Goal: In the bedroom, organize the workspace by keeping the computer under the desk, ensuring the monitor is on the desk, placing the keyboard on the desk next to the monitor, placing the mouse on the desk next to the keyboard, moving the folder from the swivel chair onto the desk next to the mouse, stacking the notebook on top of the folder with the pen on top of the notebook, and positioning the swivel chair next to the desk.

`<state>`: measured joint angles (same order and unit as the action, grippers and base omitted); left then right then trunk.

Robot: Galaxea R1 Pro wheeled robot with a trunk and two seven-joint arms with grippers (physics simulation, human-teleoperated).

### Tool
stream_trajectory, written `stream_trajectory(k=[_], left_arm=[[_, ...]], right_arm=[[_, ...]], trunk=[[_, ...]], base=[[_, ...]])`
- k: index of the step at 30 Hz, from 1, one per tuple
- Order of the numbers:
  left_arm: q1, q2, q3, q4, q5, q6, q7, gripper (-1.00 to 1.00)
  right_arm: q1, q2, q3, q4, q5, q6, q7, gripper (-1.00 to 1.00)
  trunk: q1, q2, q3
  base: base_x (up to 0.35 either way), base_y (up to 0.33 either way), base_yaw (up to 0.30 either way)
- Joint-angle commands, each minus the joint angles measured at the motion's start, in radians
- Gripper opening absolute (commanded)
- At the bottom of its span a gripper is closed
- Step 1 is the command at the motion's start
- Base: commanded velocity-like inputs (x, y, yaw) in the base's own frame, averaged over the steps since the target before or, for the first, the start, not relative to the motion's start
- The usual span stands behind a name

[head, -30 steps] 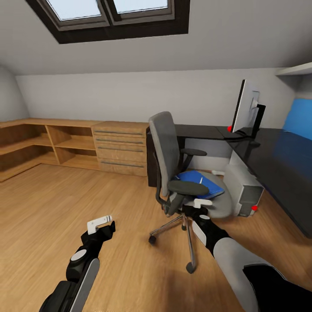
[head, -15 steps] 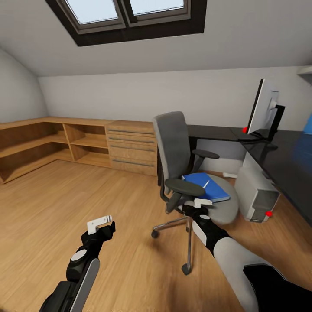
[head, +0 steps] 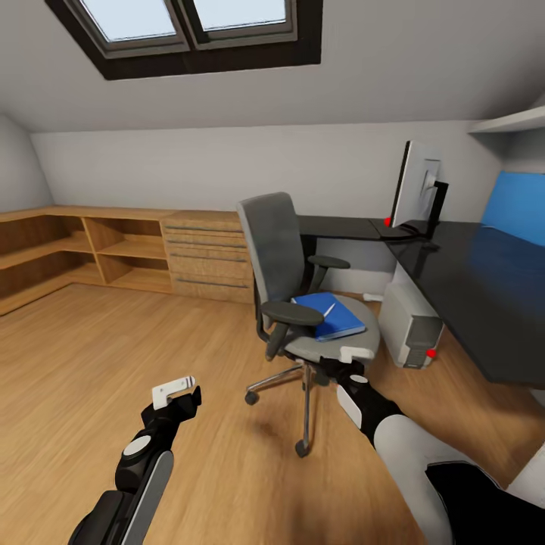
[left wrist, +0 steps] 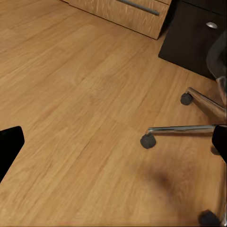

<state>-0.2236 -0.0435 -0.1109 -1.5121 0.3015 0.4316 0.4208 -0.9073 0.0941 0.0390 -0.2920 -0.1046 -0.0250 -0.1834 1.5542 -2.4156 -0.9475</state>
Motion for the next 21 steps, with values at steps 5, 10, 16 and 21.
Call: stream_trajectory(k=[5, 10, 16, 21], left_arm=[[0.0, -0.003, -0.002, -0.015, 0.011, 0.001, 0.009, 1.0], [0.0, -0.004, 0.0, -0.023, 0.012, 0.001, 0.009, 1.0], [0.0, -0.004, 0.048, -0.025, 0.016, 0.002, 0.01, 1.0], [0.0, -0.004, 0.122, -0.025, 0.057, 0.004, 0.01, 1.0]], right_arm=[[-0.001, -0.014, 0.001, -0.002, -0.018, -0.037, -0.004, 1.0], [-0.001, -0.027, -0.002, 0.003, -0.029, -0.093, -0.005, 1.0], [0.0, -0.035, -0.003, 0.005, -0.181, -0.12, -0.002, 1.0], [0.001, -0.045, -0.003, 0.005, -0.335, -0.122, -0.001, 1.0]], trunk=[[0.0, 0.0, -0.001], [0.0, 0.0, -0.001], [0.015, -0.028, -0.014], [0.034, -0.063, -0.029]], base=[[-0.009, -0.002, -0.258], [-0.001, 0.0, -0.258], [0.0, 0.0, -0.208], [0.0, 0.0, -0.039]])
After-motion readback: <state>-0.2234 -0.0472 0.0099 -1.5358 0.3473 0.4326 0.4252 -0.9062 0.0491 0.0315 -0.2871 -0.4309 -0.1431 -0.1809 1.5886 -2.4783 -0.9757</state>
